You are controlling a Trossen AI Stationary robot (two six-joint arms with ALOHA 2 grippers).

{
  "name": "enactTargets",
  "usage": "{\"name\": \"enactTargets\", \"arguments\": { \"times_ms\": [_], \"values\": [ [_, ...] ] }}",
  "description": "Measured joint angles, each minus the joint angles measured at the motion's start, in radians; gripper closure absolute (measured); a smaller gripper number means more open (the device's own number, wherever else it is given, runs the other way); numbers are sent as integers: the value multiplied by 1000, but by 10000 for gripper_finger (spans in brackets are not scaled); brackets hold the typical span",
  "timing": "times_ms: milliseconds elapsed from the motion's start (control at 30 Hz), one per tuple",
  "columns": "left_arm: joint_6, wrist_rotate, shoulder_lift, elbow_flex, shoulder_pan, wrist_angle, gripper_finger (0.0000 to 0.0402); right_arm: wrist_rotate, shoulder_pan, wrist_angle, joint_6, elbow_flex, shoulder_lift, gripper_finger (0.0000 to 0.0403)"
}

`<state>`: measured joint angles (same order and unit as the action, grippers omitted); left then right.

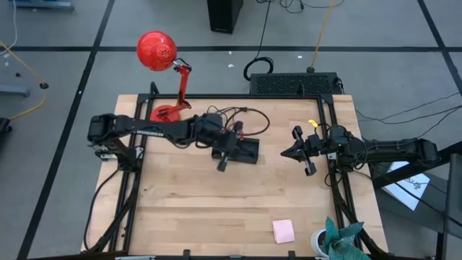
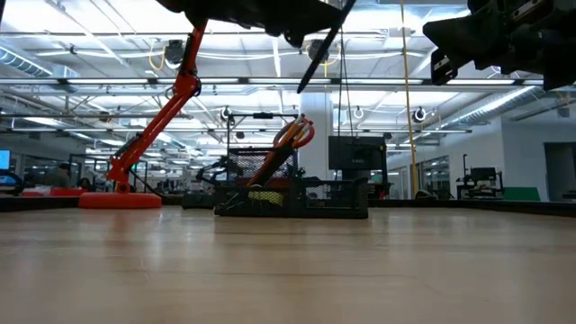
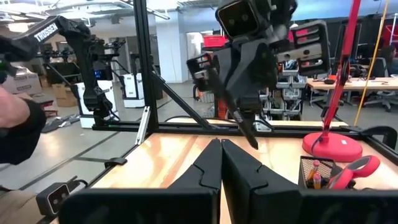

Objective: Pick and place office supplies into organizer
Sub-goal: Put the black ballpen into the black desk organizer

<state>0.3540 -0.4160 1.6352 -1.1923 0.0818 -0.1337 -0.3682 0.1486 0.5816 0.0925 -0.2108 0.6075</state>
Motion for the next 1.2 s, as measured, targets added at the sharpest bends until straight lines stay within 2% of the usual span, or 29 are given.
{"name": "enactTargets", "arguments": {
  "times_ms": [67, 167, 367, 467, 633, 767, 900, 1033, 1200],
  "values": [
    [-23, 106, -2, 18, -28, -17, 387, 3, 0, -1, 0, 0, 0, 403],
    [38, 255, -1, 40, -86, 10, 392, 3, 0, -3, 0, 0, 0, 403],
    [89, 355, -60, 107, -119, -11, 390, 6, 0, 18, 0, -1, -1, 403],
    [89, 395, -142, 204, -102, -46, 393, 6, 0, 30, 4, -1, 0, 403],
    [60, 340, -302, 402, -17, -224, 390, 6, 0, 47, 26, -1, -1, 403],
    [15, 190, -363, 485, 58, -335, 388, 12, 0, 57, 26, -1, 0, 403],
    [2, 118, -358, 496, 130, -343, 396, 60, 0, 57, 27, -1, 2, 403],
    [-27, 57, -312, 496, 185, -362, 386, 85, 0, 54, 26, -1, 8, 403],
    [-35, 40, -238, 496, 248, -402, 395, 85, 0, 58, 22, -1, 13, 403]
  ]
}}
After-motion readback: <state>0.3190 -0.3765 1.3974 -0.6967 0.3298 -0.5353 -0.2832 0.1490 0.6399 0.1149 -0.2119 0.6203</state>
